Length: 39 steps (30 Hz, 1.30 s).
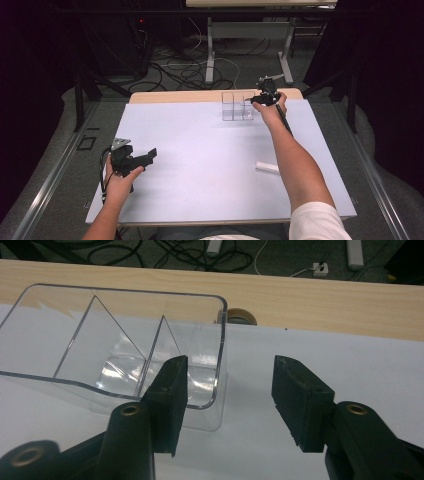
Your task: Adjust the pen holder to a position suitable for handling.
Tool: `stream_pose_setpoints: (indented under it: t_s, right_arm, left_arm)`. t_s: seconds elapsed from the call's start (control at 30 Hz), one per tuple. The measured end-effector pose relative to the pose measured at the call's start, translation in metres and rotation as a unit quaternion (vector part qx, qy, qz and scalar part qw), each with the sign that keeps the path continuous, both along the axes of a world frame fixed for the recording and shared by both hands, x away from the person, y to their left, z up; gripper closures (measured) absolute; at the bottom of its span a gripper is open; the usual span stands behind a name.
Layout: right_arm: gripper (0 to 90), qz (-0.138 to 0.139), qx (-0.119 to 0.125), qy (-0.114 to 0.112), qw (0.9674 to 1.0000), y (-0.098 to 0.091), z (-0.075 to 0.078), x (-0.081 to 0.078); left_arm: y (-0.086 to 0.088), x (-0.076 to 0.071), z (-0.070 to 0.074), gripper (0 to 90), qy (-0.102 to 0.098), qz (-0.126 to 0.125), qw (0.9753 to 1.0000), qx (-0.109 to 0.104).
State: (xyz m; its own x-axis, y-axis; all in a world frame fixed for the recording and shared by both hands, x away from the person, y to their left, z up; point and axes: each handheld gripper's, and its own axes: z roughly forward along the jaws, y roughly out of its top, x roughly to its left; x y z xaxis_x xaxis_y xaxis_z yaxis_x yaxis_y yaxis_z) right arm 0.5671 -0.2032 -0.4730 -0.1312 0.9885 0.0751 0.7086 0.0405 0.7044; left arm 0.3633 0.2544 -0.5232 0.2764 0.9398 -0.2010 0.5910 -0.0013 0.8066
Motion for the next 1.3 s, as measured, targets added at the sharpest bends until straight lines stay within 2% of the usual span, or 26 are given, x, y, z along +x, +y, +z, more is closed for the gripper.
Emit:
stream_pose_setpoints:
  t_s: [0.33,0.6,0.73,0.9,0.93,1.1,1.13,1.3]
  right_arm:
    - [61.7,-0.007,0.011,0.002,0.9999,0.003,-0.005,0.004]
    - [69.9,-0.01,-0.005,-0.001,0.9999,0.005,-0.009,0.005]
    - [76.8,-0.015,-0.004,0.0,0.9999,0.008,-0.008,0.004]
    - [80.5,-0.017,-0.001,0.001,0.9999,0.01,-0.008,0.003]
    - [83.6,-0.015,-0.001,0.004,0.9999,0.011,-0.009,0.003]
    - [86.4,-0.025,0.002,0.003,0.9997,0.011,-0.009,0.003]
    - [87.2,-0.035,0.014,0.005,0.9993,0.01,-0.009,0.003]
    - [88.2,-0.041,0.005,-0.001,0.9992,0.013,-0.009,0.003]
  left_arm:
    - [0.002,0.0,-0.002,3.2,0.003,0.002,1.0,0.003]
    - [0.003,0.0,-0.002,3.6,0.001,0.005,1.0,0.002]
    - [0.003,0.0,-0.002,3.7,0.007,0.002,1.0,0.004]
    - [0.002,0.0,-0.003,3.7,0.005,0.003,1.0,0.004]
    - [0.002,0.0,-0.003,3.8,0.005,0.003,1.0,0.004]
    - [0.001,0.0,-0.003,3.8,0.004,0.002,1.0,0.002]
    - [0.001,0.001,-0.003,3.8,0.004,0.002,1.0,0.002]
    - [0.001,0.001,-0.003,3.8,0.005,0.0,1.0,0.002]
